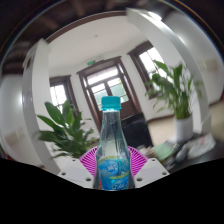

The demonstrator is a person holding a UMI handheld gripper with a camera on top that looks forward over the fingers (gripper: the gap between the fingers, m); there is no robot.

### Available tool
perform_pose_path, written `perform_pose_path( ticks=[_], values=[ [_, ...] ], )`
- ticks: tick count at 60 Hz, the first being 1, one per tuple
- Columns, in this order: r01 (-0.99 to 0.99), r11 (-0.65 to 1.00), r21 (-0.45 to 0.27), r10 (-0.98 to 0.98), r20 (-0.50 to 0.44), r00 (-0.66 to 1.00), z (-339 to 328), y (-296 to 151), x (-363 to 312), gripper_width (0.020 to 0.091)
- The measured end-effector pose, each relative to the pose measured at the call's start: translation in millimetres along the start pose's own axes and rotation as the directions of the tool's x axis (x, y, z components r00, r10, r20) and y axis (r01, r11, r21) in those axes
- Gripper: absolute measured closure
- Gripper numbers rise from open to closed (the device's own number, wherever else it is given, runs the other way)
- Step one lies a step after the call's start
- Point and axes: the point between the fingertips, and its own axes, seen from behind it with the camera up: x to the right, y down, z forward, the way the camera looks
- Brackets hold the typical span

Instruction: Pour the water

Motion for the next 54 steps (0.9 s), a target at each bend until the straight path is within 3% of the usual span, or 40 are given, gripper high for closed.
perform_pose_path(
  ticks=[10, 21, 29, 39, 40, 43, 54],
  values=[
    [0.354, 0.935, -0.025, -0.351, -0.198, 0.915, 5.4, -21.9, 98.3, 0.0702],
    [0.384, 0.918, -0.104, -0.395, -0.343, 0.852, 10.5, 6.8, 232.5, 0.0702],
    [0.325, 0.934, -0.146, -0.356, -0.401, 0.844, 14.5, 65.6, 300.5, 0.0704],
    [0.262, 0.951, -0.162, -0.305, -0.387, 0.87, 19.4, 136.7, 332.1, 0.0696],
    [0.272, 0.955, -0.121, -0.298, -0.386, 0.873, 19.7, 129.6, 330.8, 0.0691],
    [0.25, 0.963, -0.098, -0.268, -0.382, 0.884, 14.3, 132.6, 332.1, 0.0693],
    [0.269, 0.958, -0.101, -0.288, -0.368, 0.884, 8.0, 138.2, 325.4, 0.0612]
  ],
)
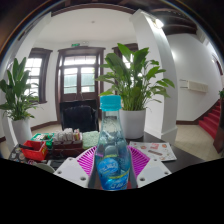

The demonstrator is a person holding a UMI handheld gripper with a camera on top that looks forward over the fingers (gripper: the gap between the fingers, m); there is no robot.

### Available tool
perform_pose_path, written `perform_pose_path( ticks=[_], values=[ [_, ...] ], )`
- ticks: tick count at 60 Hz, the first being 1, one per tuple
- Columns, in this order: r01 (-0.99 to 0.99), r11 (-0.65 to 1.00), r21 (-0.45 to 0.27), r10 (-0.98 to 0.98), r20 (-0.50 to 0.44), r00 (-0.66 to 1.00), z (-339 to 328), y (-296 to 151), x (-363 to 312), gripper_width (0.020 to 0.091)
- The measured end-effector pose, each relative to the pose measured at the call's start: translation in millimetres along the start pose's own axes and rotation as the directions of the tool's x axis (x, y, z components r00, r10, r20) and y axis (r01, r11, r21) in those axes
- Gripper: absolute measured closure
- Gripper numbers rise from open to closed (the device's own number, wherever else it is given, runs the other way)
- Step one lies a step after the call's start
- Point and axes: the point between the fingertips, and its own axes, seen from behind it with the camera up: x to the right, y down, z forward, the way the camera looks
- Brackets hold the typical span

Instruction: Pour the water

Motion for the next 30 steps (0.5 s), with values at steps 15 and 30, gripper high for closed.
perform_pose_path(
  ticks=[15, 30],
  values=[
    [-0.017, 0.996, -0.085, 0.015, -0.03, 0.999, -18.5, 19.9, 8.5, 0.0347],
    [-0.08, 0.984, -0.16, 0.072, -0.052, 0.996, -110.4, 57.4, 9.0, 0.0316]
  ],
)
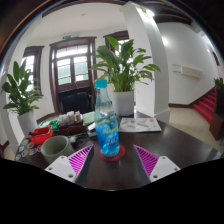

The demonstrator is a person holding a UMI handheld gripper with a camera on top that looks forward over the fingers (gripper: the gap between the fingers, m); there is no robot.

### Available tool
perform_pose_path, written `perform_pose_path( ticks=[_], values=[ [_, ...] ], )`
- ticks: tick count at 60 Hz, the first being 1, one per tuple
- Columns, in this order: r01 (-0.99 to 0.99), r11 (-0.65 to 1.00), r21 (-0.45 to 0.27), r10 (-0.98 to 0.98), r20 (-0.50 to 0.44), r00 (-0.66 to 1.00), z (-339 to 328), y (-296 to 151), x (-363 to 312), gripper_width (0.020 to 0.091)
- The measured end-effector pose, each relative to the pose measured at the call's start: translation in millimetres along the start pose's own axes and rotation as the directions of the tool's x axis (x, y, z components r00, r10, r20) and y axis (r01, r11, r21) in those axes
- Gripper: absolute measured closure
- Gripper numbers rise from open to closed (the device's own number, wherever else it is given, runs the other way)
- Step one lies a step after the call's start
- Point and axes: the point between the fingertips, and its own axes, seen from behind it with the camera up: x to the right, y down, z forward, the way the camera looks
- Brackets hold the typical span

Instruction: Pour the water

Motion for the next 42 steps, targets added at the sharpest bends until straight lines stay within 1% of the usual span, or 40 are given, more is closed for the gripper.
perform_pose_path(
  ticks=[10, 12, 19, 29, 38, 42],
  values=[
    [0.019, 0.999, -0.035, -0.017, 0.059, 0.998, -73.5, 17.9, -18.9, 0.0316],
    [0.028, 0.999, -0.042, -0.025, 0.072, 0.997, -88.3, 17.6, -22.3, 0.0316],
    [0.037, 0.999, -0.032, -0.032, 0.144, 0.989, -130.7, 5.0, -45.9, 0.0316],
    [0.113, 0.994, -0.004, -0.11, 0.205, 0.972, -168.3, -12.7, -77.9, 0.0318],
    [0.165, 0.986, 0.009, -0.162, 0.231, 0.959, -186.9, -20.8, -94.9, 0.0317],
    [0.17, 0.985, 0.011, -0.167, 0.259, 0.951, -192.7, -20.7, -103.5, 0.0316]
  ],
)
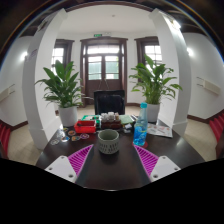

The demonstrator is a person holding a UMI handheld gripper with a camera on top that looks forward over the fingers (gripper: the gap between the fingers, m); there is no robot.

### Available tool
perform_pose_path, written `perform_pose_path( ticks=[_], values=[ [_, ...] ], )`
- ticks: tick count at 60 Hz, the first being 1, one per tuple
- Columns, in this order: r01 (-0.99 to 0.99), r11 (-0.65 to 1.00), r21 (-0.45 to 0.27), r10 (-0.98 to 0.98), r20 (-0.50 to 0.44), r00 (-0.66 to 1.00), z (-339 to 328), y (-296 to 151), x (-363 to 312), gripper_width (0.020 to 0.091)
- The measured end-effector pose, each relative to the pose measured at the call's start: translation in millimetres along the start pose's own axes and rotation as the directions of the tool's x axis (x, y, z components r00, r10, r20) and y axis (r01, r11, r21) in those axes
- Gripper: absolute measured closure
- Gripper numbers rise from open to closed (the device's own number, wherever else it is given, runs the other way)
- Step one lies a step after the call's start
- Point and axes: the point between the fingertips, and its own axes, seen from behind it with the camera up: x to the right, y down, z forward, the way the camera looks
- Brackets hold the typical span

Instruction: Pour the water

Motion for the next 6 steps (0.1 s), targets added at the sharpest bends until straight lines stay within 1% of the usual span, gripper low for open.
perform_pose_path(
  ticks=[6],
  values=[
    [0.008, 1.0, -0.002, -0.008, 0.024, 1.0, 0.4, -1.2, -9.3, 0.0318]
  ],
)
